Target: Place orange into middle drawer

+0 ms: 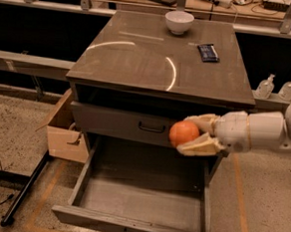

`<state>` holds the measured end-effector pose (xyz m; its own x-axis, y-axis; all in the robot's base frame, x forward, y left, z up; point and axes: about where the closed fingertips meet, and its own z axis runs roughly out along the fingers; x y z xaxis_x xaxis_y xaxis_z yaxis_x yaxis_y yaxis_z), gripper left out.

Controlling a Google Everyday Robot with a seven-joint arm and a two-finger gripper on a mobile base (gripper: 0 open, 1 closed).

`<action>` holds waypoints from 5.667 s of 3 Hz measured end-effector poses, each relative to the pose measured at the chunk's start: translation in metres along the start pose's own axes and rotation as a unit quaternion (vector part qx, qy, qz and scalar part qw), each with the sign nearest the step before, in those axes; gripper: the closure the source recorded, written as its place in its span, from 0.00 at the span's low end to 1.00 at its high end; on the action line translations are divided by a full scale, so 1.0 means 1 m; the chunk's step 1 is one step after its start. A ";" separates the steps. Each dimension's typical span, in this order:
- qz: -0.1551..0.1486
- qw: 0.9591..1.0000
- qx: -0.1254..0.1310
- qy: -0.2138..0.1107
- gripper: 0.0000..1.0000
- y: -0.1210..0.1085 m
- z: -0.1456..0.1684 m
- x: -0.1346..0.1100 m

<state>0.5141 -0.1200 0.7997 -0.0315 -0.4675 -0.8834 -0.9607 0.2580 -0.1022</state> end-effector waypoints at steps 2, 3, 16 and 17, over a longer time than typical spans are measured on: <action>0.043 0.997 -0.057 0.027 1.00 0.096 0.101 0.078; 0.065 0.994 -0.063 0.054 1.00 0.125 0.151 0.125; 0.037 0.984 0.099 0.141 0.85 -0.029 0.243 0.328; 0.042 0.984 0.096 0.141 0.61 -0.030 0.252 0.334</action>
Offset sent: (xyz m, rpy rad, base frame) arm -0.1108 0.1143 -0.2188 -0.0830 0.2346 0.0298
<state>0.6017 -0.0709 0.3930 -0.2109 -0.6468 -0.7329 -0.8819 0.4492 -0.1427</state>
